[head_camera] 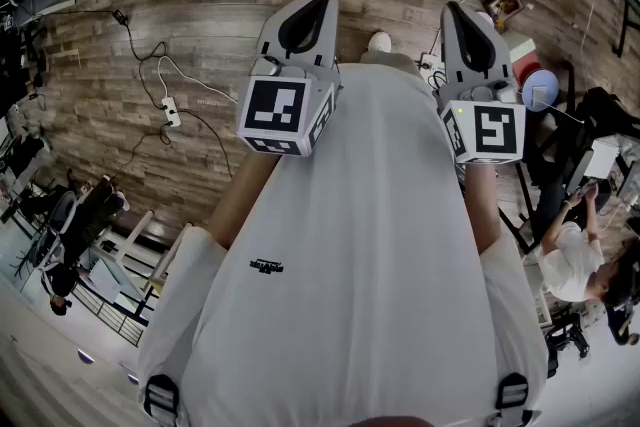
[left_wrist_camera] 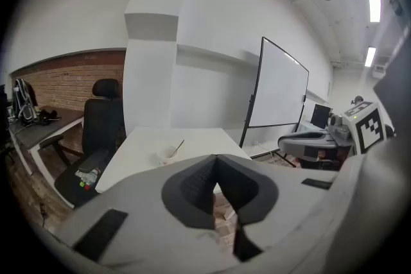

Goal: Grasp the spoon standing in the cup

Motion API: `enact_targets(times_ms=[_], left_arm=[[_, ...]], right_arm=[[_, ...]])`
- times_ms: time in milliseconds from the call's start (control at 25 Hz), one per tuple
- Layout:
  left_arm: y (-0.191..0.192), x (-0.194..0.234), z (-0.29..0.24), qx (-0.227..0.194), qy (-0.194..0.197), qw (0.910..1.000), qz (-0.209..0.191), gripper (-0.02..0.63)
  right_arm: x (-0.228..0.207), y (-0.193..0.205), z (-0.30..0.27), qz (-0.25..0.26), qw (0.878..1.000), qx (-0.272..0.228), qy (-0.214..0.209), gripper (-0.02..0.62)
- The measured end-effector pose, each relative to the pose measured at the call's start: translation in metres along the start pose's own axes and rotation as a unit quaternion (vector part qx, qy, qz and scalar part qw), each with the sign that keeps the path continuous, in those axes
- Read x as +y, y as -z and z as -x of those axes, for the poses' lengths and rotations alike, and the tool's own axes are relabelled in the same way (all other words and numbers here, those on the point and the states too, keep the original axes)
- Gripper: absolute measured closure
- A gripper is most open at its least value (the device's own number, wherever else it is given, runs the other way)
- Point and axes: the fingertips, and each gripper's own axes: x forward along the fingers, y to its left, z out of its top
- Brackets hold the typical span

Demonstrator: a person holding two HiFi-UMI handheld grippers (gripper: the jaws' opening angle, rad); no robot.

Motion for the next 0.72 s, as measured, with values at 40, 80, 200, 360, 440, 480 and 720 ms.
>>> enact_targets(times_ms=[40, 80, 200, 360, 440, 480, 720], left_arm=[[0.000, 0.001, 0.001, -0.001, -0.001, 1.0000, 0.000, 0.592], [0.000, 0.001, 0.002, -0.001, -0.001, 1.0000, 0.000, 0.592], [0.001, 0.000, 0.004, 0.000, -0.001, 1.0000, 0.000, 0.592], [0.005, -0.005, 0.001, 0.005, -0.010, 0.9999, 0.004, 0.592], [0.008, -0.009, -0.001, 0.009, -0.017, 0.9998, 0.005, 0.592], [0.009, -0.011, -0.002, 0.011, -0.019, 0.9997, 0.005, 0.592], [0.017, -0.009, -0.009, 0.023, -0.042, 0.9987, 0.018, 0.592]], right_arm=[[0.001, 0.000, -0.001, 0.001, 1.000, 0.001, -0.002, 0.592], [0.003, 0.000, -0.002, 0.002, 1.000, 0.002, -0.003, 0.592], [0.004, -0.001, -0.003, 0.005, 1.000, 0.002, -0.007, 0.592], [-0.002, -0.001, -0.003, -0.019, 1.000, -0.010, -0.018, 0.592], [-0.009, 0.002, -0.001, -0.026, 0.999, -0.013, -0.020, 0.592], [-0.012, 0.003, 0.001, -0.026, 0.999, -0.014, -0.021, 0.592], [-0.020, 0.011, -0.016, -0.019, 0.999, -0.005, -0.050, 0.591]])
